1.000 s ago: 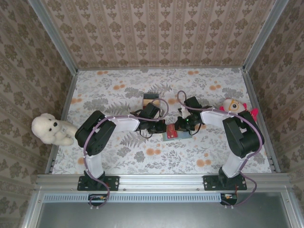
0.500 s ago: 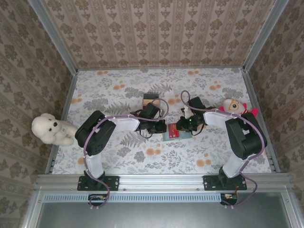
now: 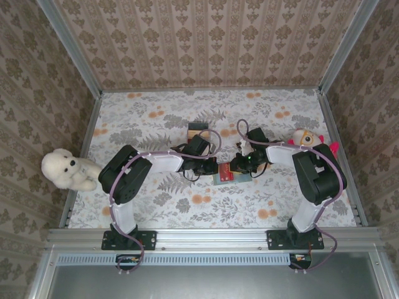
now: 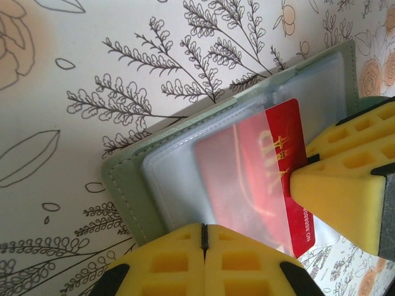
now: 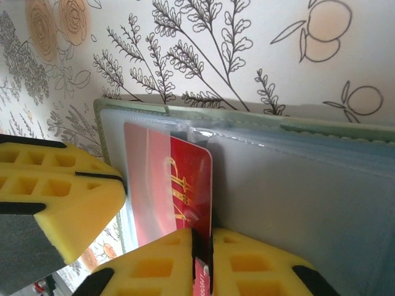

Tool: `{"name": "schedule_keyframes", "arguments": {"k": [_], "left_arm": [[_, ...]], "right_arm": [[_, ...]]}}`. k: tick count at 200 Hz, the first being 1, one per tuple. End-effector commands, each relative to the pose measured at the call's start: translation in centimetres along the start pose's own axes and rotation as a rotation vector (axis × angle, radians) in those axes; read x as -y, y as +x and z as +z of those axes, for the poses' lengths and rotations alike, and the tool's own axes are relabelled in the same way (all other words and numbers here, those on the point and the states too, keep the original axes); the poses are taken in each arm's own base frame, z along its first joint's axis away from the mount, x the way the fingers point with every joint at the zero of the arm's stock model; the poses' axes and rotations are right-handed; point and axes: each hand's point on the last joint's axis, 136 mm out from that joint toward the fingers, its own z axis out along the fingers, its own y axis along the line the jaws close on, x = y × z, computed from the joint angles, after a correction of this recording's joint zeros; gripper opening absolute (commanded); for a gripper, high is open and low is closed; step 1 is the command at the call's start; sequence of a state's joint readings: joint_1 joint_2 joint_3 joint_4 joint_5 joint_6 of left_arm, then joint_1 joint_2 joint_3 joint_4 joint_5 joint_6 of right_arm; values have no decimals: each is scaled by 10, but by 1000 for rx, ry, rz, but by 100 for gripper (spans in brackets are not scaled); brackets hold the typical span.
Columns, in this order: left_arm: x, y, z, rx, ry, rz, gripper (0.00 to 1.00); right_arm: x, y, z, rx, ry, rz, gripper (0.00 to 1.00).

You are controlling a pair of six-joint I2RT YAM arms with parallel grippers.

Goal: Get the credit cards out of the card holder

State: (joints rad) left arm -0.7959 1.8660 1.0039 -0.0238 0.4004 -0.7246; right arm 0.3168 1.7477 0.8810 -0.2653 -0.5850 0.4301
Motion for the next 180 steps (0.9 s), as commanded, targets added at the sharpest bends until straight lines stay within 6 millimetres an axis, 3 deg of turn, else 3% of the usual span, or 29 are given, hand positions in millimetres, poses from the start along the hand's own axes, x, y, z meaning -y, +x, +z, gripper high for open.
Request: {"name": "schedule_keyframes", "arguments": {"k": [1, 110, 137, 147, 180], "left_arm": [[-16, 12, 2, -54, -56, -16, 0], [1, -6, -16, 4, -17, -6, 10], [20, -21, -31, 50, 49, 4, 23], [31, -27, -39, 68, 84, 13, 32], [53, -44, -65, 124, 148, 25, 45]], "right_arm": [[6, 2, 0, 6, 27, 12, 10], [10, 2, -52, 147, 58, 28, 3], [-6, -3, -67, 219, -11, 19, 0], [-13, -6, -72, 250, -54, 30, 0], [-55, -25, -108, 413, -240, 18, 0]]}}
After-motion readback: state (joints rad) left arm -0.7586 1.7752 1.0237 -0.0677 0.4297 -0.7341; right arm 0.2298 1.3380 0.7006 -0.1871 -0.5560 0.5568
